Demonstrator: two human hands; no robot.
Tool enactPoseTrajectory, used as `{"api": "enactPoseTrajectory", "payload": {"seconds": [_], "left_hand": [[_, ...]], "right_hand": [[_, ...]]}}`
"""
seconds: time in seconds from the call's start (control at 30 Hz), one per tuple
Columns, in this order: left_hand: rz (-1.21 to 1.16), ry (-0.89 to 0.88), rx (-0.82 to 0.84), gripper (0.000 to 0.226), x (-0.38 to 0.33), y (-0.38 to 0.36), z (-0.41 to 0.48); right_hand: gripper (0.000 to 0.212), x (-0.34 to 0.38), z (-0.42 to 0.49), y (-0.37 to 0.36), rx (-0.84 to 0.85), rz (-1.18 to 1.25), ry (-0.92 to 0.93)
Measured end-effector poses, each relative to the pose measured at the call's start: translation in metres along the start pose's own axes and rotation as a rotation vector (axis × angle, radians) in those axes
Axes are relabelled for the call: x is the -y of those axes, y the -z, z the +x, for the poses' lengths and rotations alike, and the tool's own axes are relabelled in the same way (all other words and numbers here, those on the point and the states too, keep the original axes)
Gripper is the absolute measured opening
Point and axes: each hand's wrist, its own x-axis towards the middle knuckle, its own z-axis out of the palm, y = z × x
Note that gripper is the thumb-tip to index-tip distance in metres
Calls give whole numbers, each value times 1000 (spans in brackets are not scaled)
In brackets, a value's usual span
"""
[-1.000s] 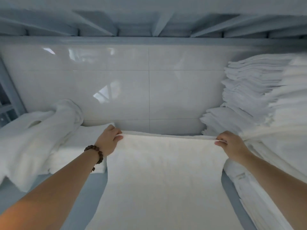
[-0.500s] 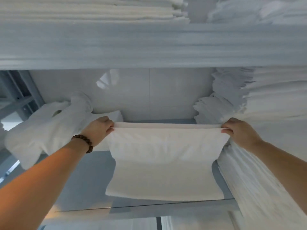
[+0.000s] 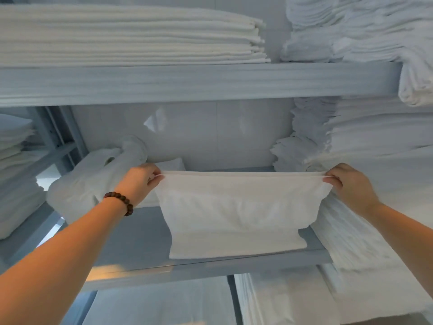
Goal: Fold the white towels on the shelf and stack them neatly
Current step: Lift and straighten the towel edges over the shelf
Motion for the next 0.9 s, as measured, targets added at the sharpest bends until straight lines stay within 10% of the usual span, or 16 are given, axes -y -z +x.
{"api": "enactPoseTrajectory", "payload": {"seconds": [0.27,0.4,0.9], "left_hand": [[-93,96,-312,16,-29,88,-21],[-42,109,0,17,-13,69,-48],[-87,94,31,21,19,54,-65]], "right_hand": [[11,63,-1,75,-261,50,-102],[10,66,-22,62,60,-34,-62],[11,67,-40,33,130,26,-99]]}}
